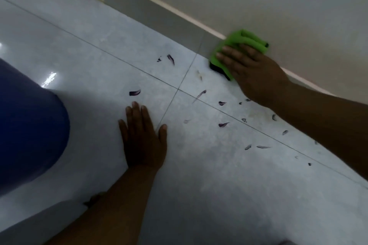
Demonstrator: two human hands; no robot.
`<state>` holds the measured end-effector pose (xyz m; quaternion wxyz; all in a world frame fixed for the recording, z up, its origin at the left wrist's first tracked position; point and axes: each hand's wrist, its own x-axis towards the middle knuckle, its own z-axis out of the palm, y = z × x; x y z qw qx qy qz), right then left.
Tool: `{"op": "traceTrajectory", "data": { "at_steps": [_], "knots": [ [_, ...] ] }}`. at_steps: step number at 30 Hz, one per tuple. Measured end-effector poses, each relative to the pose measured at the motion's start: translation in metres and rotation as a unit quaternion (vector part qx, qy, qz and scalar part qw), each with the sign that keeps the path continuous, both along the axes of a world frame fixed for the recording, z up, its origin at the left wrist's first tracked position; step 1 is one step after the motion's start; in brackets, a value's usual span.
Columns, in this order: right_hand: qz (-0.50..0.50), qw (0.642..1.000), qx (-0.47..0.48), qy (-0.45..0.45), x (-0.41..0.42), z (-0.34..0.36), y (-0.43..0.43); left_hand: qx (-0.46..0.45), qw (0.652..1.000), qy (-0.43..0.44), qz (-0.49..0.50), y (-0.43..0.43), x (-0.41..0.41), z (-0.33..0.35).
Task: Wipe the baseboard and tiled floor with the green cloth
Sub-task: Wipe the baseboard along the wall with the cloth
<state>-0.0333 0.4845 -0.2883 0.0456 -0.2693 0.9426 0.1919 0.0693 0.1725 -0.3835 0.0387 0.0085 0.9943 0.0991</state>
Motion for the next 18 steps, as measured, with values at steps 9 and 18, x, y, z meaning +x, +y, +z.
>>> {"op": "traceTrajectory", "data": {
  "at_steps": [9, 18],
  "knots": [
    [0.014, 0.996, 0.073, -0.053, 0.014, 0.016, 0.013, 0.008, 1.0, -0.002, 0.005, -0.001, 0.001, 0.004],
    [0.032, 0.998, 0.046, 0.01, -0.1, -0.007, -0.117, 0.003, 1.0, -0.003, 0.007, -0.003, -0.001, 0.006]
  ]
}}
